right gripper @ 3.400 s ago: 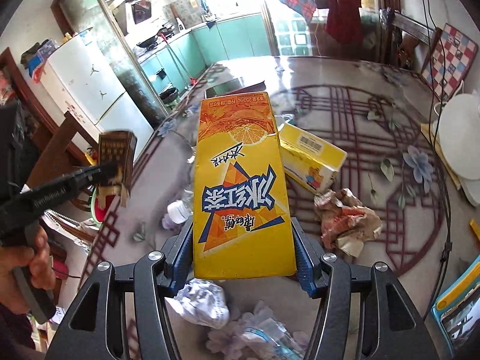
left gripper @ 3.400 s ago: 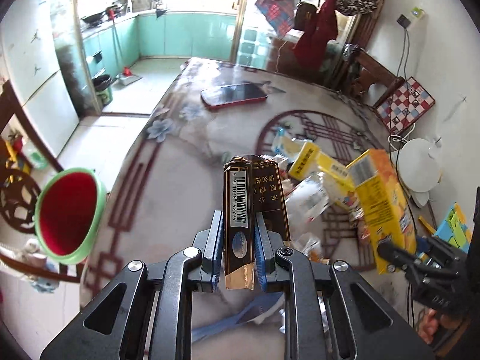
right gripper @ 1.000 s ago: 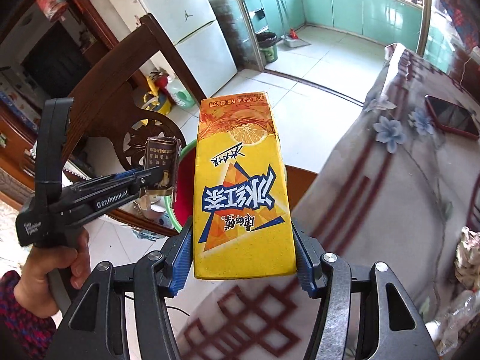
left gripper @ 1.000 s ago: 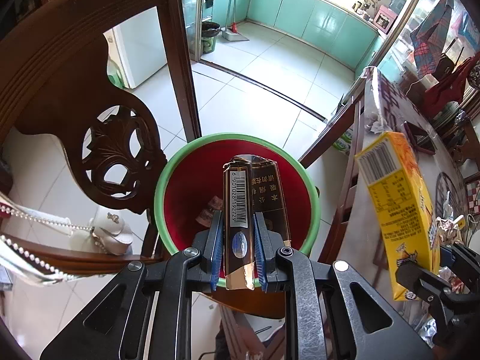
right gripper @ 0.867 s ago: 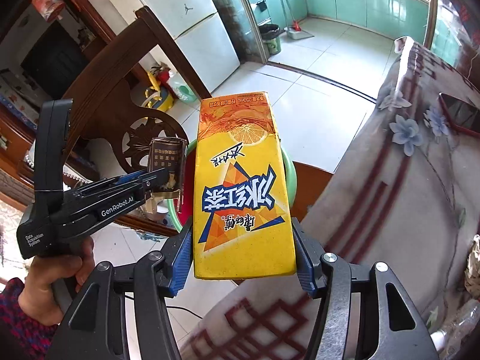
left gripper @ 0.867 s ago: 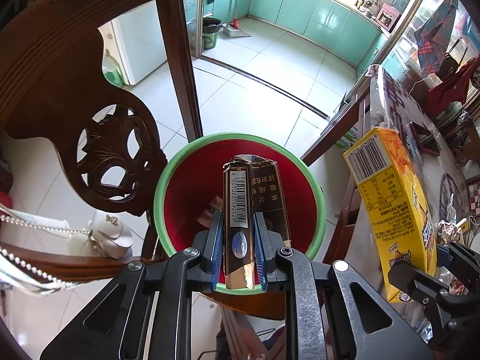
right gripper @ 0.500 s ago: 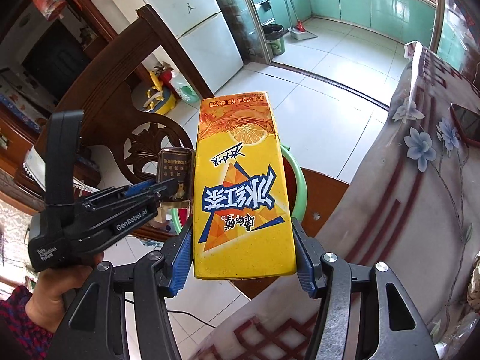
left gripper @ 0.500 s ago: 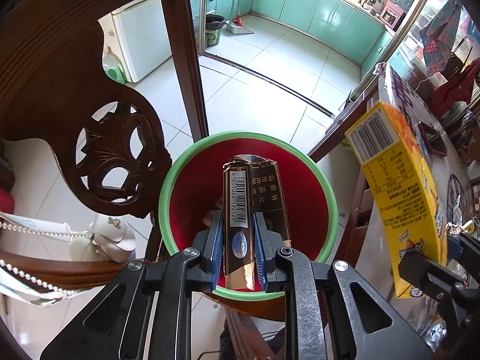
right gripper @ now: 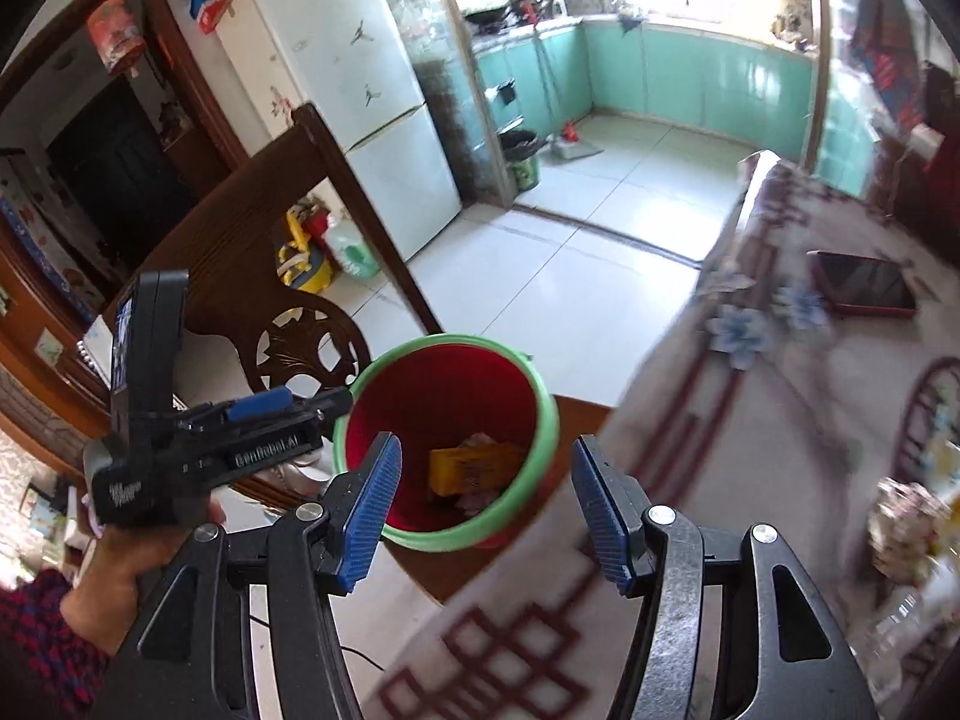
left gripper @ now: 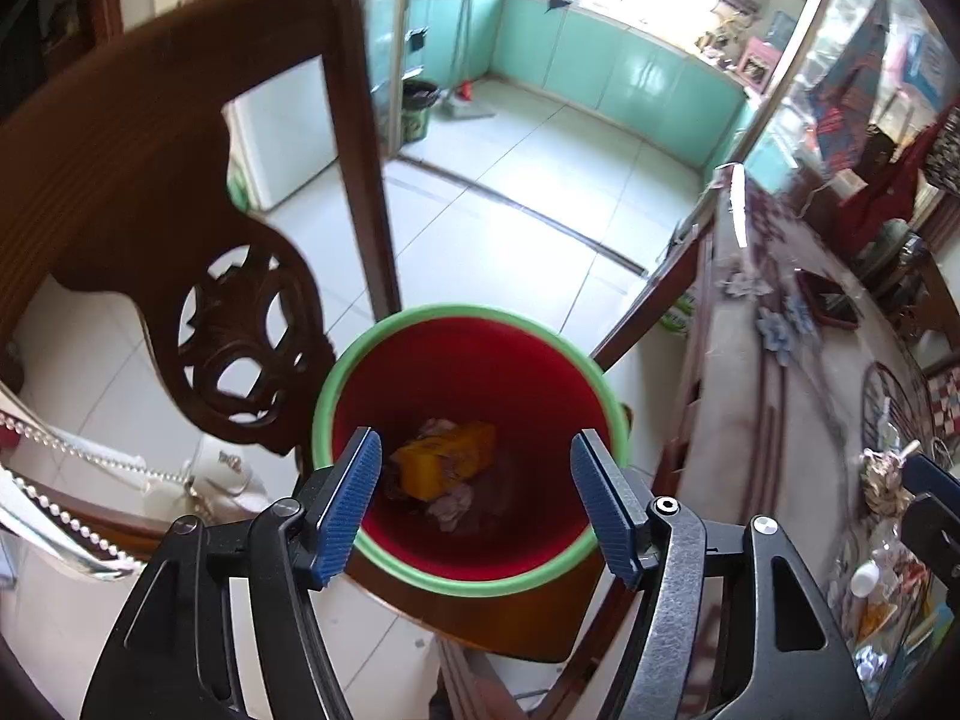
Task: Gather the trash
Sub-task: 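Grasp crumpled foil with the left gripper while the right grasps a clear plastic wrapper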
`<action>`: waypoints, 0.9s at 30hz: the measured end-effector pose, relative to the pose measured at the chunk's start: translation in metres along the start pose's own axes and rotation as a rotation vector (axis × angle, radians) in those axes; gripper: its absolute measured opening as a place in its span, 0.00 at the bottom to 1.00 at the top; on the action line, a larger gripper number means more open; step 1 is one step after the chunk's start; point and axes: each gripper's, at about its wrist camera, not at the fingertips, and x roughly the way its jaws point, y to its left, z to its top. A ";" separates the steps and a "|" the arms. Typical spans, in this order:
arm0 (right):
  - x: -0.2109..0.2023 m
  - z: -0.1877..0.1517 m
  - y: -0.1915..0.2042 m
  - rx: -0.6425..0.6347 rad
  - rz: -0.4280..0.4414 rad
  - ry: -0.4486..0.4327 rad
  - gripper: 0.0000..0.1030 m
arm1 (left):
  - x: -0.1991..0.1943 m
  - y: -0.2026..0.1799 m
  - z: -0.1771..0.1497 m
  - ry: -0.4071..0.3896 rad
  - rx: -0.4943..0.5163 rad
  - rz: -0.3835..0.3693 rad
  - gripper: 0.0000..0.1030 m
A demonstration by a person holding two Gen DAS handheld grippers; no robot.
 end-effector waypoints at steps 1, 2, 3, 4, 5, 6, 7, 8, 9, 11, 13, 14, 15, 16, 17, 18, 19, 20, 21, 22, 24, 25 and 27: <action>-0.017 -0.007 -0.004 -0.002 -0.027 -0.022 0.57 | -0.005 -0.007 -0.001 -0.018 0.020 -0.009 0.65; -0.036 -0.017 -0.009 -0.008 -0.056 -0.048 0.59 | -0.010 -0.016 -0.002 -0.032 0.042 -0.020 0.66; -0.051 -0.024 -0.013 -0.013 -0.074 -0.064 0.61 | -0.016 -0.025 -0.004 -0.047 0.066 -0.037 0.66; -0.066 -0.031 -0.019 -0.017 -0.094 -0.077 0.65 | -0.020 -0.034 -0.005 -0.059 0.086 -0.054 0.68; -0.081 -0.040 -0.027 -0.018 -0.116 -0.087 0.67 | -0.025 -0.044 -0.007 -0.072 0.109 -0.078 0.69; -0.094 -0.048 -0.035 -0.015 -0.133 -0.092 0.67 | -0.030 -0.056 -0.009 -0.087 0.137 -0.106 0.71; -0.107 -0.059 -0.045 -0.007 -0.158 -0.092 0.67 | -0.035 -0.067 -0.011 -0.100 0.163 -0.133 0.74; -0.118 -0.067 -0.056 0.001 -0.181 -0.088 0.67 | -0.039 -0.079 -0.014 -0.112 0.193 -0.162 0.75; -0.129 -0.078 -0.069 0.013 -0.215 -0.076 0.67 | -0.043 -0.092 -0.018 -0.121 0.225 -0.190 0.77; -0.151 -0.105 -0.100 0.030 -0.289 -0.040 0.67 | -0.050 -0.116 -0.028 -0.127 0.290 -0.240 0.78; -0.166 -0.129 -0.128 0.054 -0.356 0.009 0.67 | -0.056 -0.141 -0.043 -0.128 0.362 -0.280 0.79; -0.173 -0.141 -0.142 0.073 -0.385 0.035 0.67 | -0.059 -0.153 -0.051 -0.124 0.394 -0.292 0.79; -0.181 -0.154 -0.158 0.094 -0.413 0.060 0.67 | -0.060 -0.165 -0.059 -0.115 0.420 -0.301 0.79; -0.187 -0.165 -0.169 0.107 -0.429 0.080 0.67 | -0.062 -0.176 -0.066 -0.102 0.437 -0.313 0.79; -0.192 -0.177 -0.182 0.116 -0.439 0.100 0.67 | -0.063 -0.186 -0.074 -0.086 0.453 -0.330 0.79; -0.198 -0.189 -0.193 0.119 -0.444 0.124 0.67 | -0.065 -0.197 -0.082 -0.070 0.467 -0.347 0.79; -0.202 -0.200 -0.204 0.121 -0.446 0.142 0.67 | -0.068 -0.207 -0.089 -0.058 0.482 -0.364 0.79; -0.204 -0.210 -0.213 0.121 -0.442 0.158 0.67 | -0.070 -0.218 -0.098 -0.047 0.499 -0.380 0.79; -0.205 -0.217 -0.221 0.120 -0.433 0.172 0.67 | -0.072 -0.228 -0.107 -0.039 0.519 -0.389 0.79; -0.208 -0.224 -0.228 0.118 -0.419 0.184 0.67 | -0.074 -0.237 -0.115 -0.032 0.534 -0.391 0.79; -0.209 -0.238 -0.240 0.122 -0.391 0.206 0.67 | -0.078 -0.251 -0.131 -0.017 0.547 -0.384 0.79; -0.208 -0.244 -0.246 0.125 -0.377 0.220 0.67 | -0.079 -0.256 -0.138 -0.009 0.550 -0.384 0.79; -0.206 -0.251 -0.253 0.124 -0.348 0.239 0.67 | -0.083 -0.267 -0.152 0.011 0.558 -0.391 0.79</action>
